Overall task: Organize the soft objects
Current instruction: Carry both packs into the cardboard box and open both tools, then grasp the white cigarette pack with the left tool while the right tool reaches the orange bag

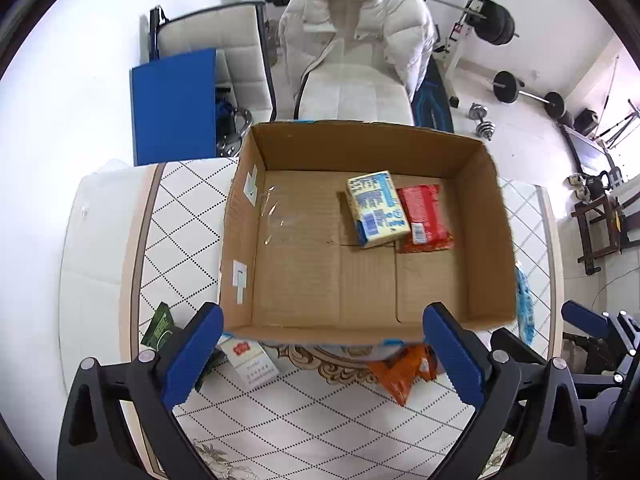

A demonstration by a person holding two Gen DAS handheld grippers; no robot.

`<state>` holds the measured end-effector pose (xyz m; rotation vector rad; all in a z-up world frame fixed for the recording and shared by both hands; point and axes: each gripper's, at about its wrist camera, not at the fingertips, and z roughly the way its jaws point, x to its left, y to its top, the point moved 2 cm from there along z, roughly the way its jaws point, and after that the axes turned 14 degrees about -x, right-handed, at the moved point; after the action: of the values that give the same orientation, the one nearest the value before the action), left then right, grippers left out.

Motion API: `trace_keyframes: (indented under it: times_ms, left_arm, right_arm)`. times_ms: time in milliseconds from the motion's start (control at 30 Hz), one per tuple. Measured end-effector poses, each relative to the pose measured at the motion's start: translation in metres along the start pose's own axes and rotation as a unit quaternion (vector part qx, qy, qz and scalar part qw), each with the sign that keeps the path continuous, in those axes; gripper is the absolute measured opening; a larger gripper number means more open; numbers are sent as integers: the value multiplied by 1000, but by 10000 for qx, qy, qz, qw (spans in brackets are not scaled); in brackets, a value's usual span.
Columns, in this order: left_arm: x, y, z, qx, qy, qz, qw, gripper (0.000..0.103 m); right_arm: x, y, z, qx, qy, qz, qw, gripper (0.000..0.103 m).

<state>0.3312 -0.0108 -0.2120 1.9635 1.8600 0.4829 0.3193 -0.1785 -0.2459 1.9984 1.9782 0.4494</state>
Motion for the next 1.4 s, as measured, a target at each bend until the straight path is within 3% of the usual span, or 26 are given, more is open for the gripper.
trace_keyframes:
  times_ms: [133, 267, 367, 500, 700, 800, 867, 900, 967, 1000, 1033, 1100, 1233, 1400]
  left_arm:
    - [-1, -13, -25, -104, -62, -162, 9998, 102]
    - [7, -27, -39, -98, -83, -448, 9989, 102]
    - [24, -47, -38, 15, 24, -771, 9970, 102]
    - [48, -80, -20, 389, 199, -1142, 9925, 102]
    - [99, -141, 14, 1027, 524, -1820, 9765, 102]
    - [125, -164, 27, 1242, 622, -2236, 9647, 102]
    - [143, -174, 36, 1346, 675, -2511, 9562, 102]
    - [149, -176, 40, 1372, 678, -2622, 9528, 102]
    - [159, -178, 50, 1416, 668, -2767, 9481, 102]
    - [160, -178, 57, 1450, 618, -2785, 9474, 102]
    - [160, -177, 64, 1494, 578, -2770, 9474, 102]
    - [158, -175, 81, 1586, 538, -2692, 9484, 102]
    - [140, -174, 117, 1797, 512, -2348, 9539, 102]
    - [121, -175, 161, 2127, 594, -2022, 9541, 102]
  right_arm:
    - [-3, -14, -29, -175, 122, 29, 9998, 96]
    - [-11, -33, -35, -71, 352, 321, 9988, 96]
    - [-23, -61, -15, 225, 420, 822, 9955, 96]
    - [-31, -107, 41, 1013, 816, 1671, 9773, 96]
    - [-18, -148, 107, 1556, 1244, 2738, 9409, 96]
    - [-6, -153, 125, 1556, 1272, 2988, 9329, 96]
    - [4, -152, 138, 1500, 1183, 3016, 9341, 96]
    - [9, -152, 144, 1476, 1078, 2981, 9369, 94]
    - [17, -150, 153, 1492, 957, 2919, 9399, 74]
    - [20, -152, 156, 1551, 904, 2886, 9405, 56]
    - [20, -154, 159, 1601, 888, 2875, 9401, 44]
    - [21, -161, 158, 1649, 854, 2800, 9419, 32]
    - [20, -174, 148, 1723, 700, 2427, 9521, 30]
    - [13, -181, 141, 1744, 641, 2195, 9578, 33]
